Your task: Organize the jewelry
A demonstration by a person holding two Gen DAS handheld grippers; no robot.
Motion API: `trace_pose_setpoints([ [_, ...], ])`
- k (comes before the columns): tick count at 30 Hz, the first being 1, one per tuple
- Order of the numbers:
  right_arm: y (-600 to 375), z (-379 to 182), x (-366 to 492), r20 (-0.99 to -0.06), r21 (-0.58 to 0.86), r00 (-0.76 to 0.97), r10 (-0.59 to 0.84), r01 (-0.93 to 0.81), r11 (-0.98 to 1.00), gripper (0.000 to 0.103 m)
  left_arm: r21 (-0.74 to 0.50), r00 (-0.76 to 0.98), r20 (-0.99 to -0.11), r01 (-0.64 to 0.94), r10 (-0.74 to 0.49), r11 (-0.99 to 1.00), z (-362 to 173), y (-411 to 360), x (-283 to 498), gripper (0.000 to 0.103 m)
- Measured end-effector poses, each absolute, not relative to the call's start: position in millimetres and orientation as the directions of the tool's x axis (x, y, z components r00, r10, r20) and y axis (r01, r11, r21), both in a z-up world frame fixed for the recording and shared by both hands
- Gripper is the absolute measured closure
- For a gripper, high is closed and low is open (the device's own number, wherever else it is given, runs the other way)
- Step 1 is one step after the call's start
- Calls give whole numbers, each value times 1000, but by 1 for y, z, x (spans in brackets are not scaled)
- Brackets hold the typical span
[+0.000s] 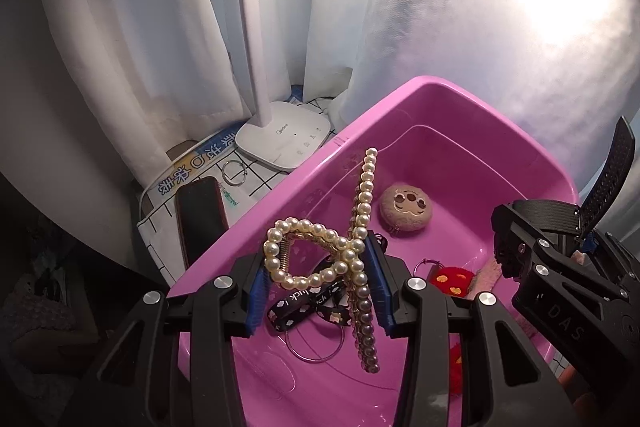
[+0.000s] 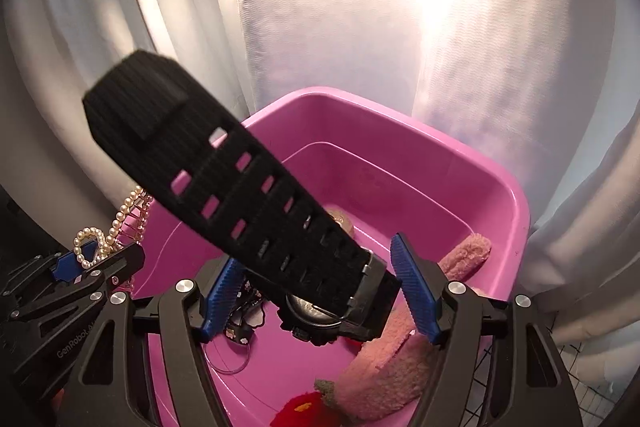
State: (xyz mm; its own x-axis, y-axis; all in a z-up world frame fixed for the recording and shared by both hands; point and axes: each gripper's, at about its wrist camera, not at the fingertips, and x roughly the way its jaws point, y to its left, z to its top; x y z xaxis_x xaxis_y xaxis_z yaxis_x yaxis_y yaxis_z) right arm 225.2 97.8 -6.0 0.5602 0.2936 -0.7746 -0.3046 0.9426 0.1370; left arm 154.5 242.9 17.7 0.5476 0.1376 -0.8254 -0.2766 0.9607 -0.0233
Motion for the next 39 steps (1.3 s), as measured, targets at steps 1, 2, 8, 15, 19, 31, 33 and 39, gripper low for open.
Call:
trace_pose_setpoints([
  [1, 101, -5, 229, -772, 131, 567, 288, -302, 944, 34, -24, 547, -826, -277, 138, 960, 18, 243, 154, 61],
  [2, 103, -1, 226, -771, 125, 570, 284, -301, 945, 34, -24, 550, -824, -278, 139, 960, 18, 243, 153, 61],
  [8, 90, 11, 212, -768, 138, 572, 288, -292, 946, 34, -2, 586, -789, -303, 185, 953, 33, 245, 144, 22],
  [15, 74, 39, 193, -769, 155, 572, 287, -269, 951, 34, 0, 591, -782, -316, 197, 949, 44, 247, 138, 11],
  [19, 69, 42, 186, -767, 151, 578, 277, -257, 955, 34, 1, 583, -788, -318, 196, 948, 45, 245, 133, 9],
  [31, 61, 42, 171, -771, 128, 587, 246, -235, 963, 34, -16, 576, -797, -319, 181, 948, 49, 239, 119, 8],
  [33, 58, 42, 169, -772, 127, 588, 241, -230, 965, 34, -18, 580, -795, -316, 178, 949, 50, 238, 118, 8],
  [39, 51, 43, 163, -774, 123, 591, 227, -212, 970, 34, -22, 583, -795, -306, 169, 952, 51, 234, 116, 8],
])
